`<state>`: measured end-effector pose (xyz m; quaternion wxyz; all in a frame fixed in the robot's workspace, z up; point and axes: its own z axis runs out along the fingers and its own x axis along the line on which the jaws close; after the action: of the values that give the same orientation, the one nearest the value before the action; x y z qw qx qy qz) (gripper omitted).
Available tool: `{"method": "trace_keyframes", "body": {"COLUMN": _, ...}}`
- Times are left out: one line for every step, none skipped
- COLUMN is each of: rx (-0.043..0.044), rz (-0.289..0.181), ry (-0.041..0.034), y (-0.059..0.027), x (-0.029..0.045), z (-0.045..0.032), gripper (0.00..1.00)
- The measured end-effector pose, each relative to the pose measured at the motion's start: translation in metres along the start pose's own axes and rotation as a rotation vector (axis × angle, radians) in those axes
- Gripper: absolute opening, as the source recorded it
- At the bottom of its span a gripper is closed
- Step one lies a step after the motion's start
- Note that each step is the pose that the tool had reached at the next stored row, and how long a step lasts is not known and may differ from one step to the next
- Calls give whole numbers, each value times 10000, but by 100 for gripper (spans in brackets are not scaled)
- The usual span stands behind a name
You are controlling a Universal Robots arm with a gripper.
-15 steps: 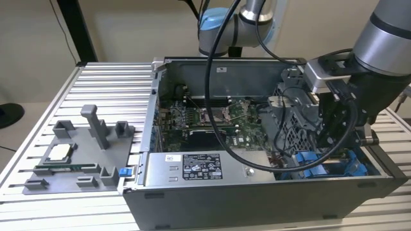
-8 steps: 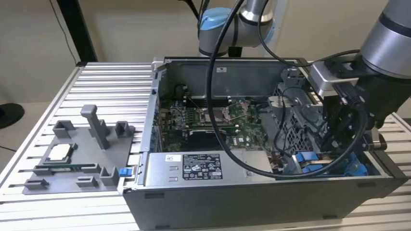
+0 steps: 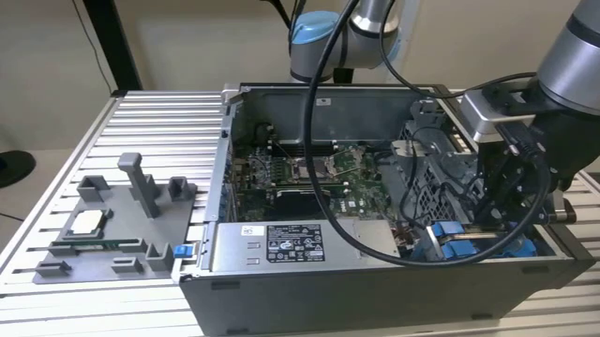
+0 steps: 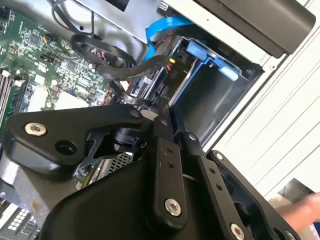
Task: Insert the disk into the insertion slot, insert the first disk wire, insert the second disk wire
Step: 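Insert the second disk wire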
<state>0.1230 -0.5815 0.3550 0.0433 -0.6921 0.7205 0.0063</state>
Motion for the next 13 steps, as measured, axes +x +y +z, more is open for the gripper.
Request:
{"method": "trace_keyframes", "body": {"rx": -2, "rz": -1, "ry": -2, "y": 0, "x": 1, "z": 1, "gripper": 0}}
{"method": "trace_keyframes", "body": {"rx": -2, "rz": -1, "ry": -1, "y": -1, "x": 6, "z": 4, "gripper": 0}}
{"method": "trace_keyframes", "body": {"rx": -2, "rz": -1, "ry": 0, "y": -1, "x": 7, "z": 4, "gripper": 0}}
{"method": "trace_keyframes", "body": {"rx": -2, "rz": -1, "ry": 0, "y": -1, "x": 8, "z": 5, "gripper": 0}}
{"method": "trace_keyframes", "body": {"rx": -2, "rz": -1, "ry": -1, "y": -2, "x": 9, "z": 6, "gripper": 0}}
{"method": "trace_keyframes", "body": {"rx": -2, "rz": -1, "ry": -1, "y": -2, "x": 10, "z": 7, "gripper": 0}}
{"method": "trace_keyframes", "body": {"rx": -2, "rz": -1, "ry": -1, "y": -3, "x": 11, "z": 8, "gripper": 0}}
{"method": "trace_keyframes", "body": {"rx": -2, "rz": -1, "ry": -1, "y": -4, "x": 12, "z": 9, "gripper": 0}}
{"method": "trace_keyframes", "body": {"rx": -2, "rz": -1, "ry": 0, "y": -5, "x": 13, "z": 10, "gripper": 0}}
{"method": "trace_keyframes", "body": {"rx": -2, "rz": -1, "ry": 0, "y": -5, "x": 13, "z": 11, "gripper": 0}}
{"method": "trace_keyframes", "body": {"rx": -2, "rz": -1, "ry": -1, "y": -6, "x": 14, "z": 12, "gripper": 0}}
{"method": "trace_keyframes", "body": {"rx": -2, "rz": -1, "ry": 1, "y": -7, "x": 15, "z": 13, "gripper": 0}}
{"method": "trace_keyframes", "body": {"rx": 4, "rz": -1, "ry": -1, "y": -7, "x": 15, "z": 17, "gripper": 0}}
